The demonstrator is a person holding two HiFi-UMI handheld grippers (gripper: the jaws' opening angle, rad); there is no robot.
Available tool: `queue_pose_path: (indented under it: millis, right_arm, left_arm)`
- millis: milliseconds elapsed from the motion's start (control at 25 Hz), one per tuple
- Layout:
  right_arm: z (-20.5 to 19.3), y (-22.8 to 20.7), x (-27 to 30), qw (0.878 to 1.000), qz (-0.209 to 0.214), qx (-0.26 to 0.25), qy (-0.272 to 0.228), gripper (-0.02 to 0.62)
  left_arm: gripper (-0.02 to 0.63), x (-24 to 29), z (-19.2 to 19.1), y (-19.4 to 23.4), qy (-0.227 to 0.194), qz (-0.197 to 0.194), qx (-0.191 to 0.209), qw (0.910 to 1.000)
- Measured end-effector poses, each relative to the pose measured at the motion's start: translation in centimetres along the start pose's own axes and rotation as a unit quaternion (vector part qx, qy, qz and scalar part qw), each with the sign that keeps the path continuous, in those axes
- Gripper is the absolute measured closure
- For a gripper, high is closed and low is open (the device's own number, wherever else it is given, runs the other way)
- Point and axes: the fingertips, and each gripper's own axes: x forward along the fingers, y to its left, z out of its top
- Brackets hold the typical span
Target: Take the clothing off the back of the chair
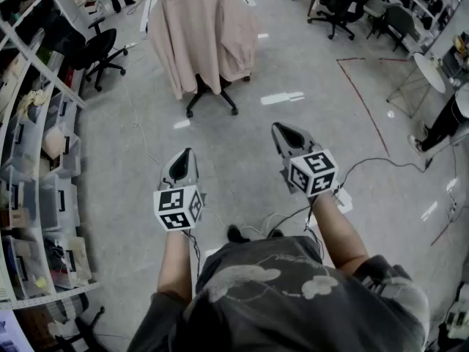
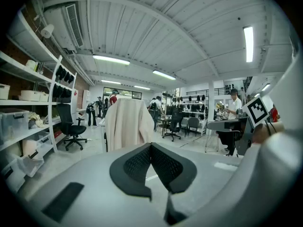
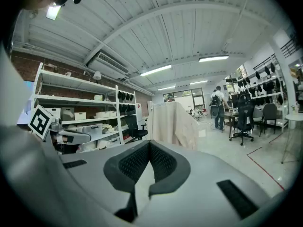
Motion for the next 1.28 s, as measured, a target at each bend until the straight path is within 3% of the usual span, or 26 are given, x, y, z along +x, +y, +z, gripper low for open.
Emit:
queue_pose_path:
  millis: [760,1040,1280]
  right_arm:
    - [-2.5,3.5,3.9,0.999,-0.031,0.005,0.018,0.603]
    - [-2.1,1.0,6.0,0.998,-0.046,0.017,0.027,0.603]
    - [-1.9,-1.5,11.8,0.998,-0.040,0.034,0.022,0.603]
  left_arm:
    - [0.606,0.7,-1.2,7.3,0.011,-0.027,-0.018,0.9994]
    - [0.606,2.7,-0.2,8.4,0.013,-0.030,-0.030,0.9990]
    - [0.606,7.2,1.4,11.0,0.015,-0.020,-0.016,0.9995]
